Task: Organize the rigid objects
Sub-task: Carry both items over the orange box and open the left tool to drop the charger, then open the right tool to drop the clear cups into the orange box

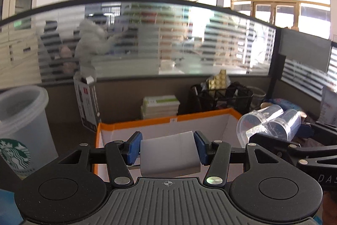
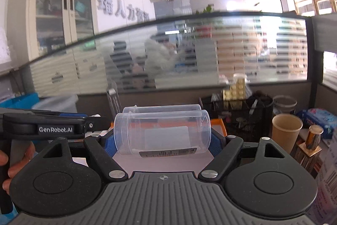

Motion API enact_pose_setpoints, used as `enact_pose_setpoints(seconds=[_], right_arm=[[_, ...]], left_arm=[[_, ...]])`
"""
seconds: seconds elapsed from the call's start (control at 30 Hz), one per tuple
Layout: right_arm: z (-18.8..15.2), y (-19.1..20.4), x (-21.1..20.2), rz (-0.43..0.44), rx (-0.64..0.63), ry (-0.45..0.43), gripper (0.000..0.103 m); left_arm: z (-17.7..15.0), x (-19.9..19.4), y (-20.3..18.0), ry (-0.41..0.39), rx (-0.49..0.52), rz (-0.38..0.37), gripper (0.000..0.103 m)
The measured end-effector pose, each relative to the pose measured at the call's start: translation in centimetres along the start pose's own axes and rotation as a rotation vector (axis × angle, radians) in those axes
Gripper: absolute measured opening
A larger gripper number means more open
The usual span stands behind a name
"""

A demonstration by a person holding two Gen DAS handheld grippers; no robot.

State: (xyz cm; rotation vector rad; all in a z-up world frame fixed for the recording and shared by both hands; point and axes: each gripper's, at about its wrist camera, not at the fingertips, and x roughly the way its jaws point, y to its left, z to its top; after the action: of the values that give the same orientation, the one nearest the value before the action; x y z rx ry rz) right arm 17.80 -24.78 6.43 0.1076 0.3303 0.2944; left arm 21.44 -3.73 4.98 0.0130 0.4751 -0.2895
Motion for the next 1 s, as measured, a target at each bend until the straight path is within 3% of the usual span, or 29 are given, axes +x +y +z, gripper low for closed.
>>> enact_pose_setpoints(seconds=[0.27, 0.83, 1.0], right_arm=[[-1.0, -0.6, 3.6, -0.019, -0.015, 0.113, 0.079], [-2.4, -0.3, 7.7, -0.052, -0.069, 0.25, 0.079], [-2.1, 0.1, 9.0, -0.073, -0.139, 0.336, 0.079]], left_arm=[[-1.8, 3.7, 0.7, 0.091, -0.021, 0.02, 0.05], [-2.7, 5.6, 1.2, 0.138, -0.029, 0.024, 0.047], [-2.7, 5.6, 1.2, 0.138, -0.027, 0.018, 0.047]])
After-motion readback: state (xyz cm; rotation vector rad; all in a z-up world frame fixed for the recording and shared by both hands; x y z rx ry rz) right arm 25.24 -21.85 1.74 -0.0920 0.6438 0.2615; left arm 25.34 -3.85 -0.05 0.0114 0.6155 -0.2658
